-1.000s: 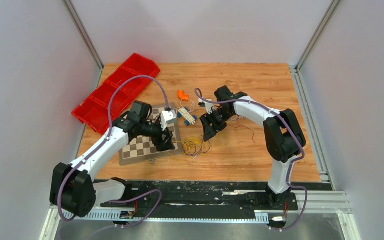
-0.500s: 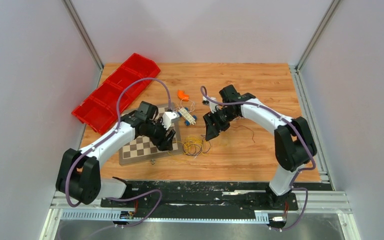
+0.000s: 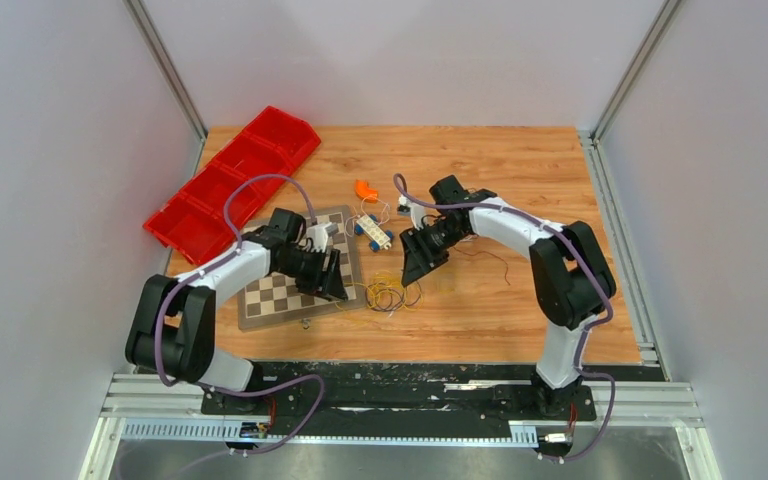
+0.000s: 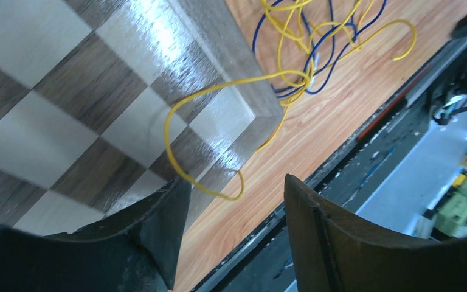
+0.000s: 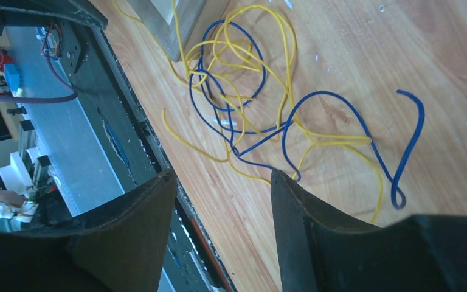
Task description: Untangle the cables
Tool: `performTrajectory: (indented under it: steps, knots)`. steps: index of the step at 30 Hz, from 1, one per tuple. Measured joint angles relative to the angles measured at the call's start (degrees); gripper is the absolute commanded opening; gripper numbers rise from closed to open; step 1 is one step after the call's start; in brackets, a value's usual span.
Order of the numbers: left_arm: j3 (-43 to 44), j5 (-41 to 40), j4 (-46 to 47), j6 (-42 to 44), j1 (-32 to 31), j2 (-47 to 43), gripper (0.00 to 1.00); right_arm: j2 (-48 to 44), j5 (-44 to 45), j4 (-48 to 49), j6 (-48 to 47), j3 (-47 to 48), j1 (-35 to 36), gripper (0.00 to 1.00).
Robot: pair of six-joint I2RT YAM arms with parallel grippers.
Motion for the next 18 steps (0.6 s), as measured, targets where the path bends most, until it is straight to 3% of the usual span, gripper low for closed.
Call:
performTrajectory:
  steps: [4, 7, 11, 14, 18]
  knots:
    - [-0.04, 3.69, 3.74, -3.21, -0.04, 3.13, 0.51, 3.50, -0.42, 1.31, 1.18, 1.14, 0.55, 0.44]
    - [-0.02, 5.55, 5.66, -4.76, -0.04, 5.22, 0.26, 5.46, 0.85, 2.84, 1.86, 2.21, 1.07, 0.35]
    - [0.02, 6.47, 5.88, -5.27, -0.02, 6.49, 0.02, 8.07, 6.12, 4.61, 1.97, 2.97, 2.05, 0.33]
    - [0.48, 6.75, 4.66, -4.44, -0.04, 4.00, 0.00, 8.85, 11.74, 4.79, 1.31, 2.78, 2.49, 0.33]
    - [3.13, 7.15, 1.31, -2.58, -0.04, -7.41, 0.00, 8.41, 16.46, 4.87, 0.42, 1.97, 2.69, 0.31]
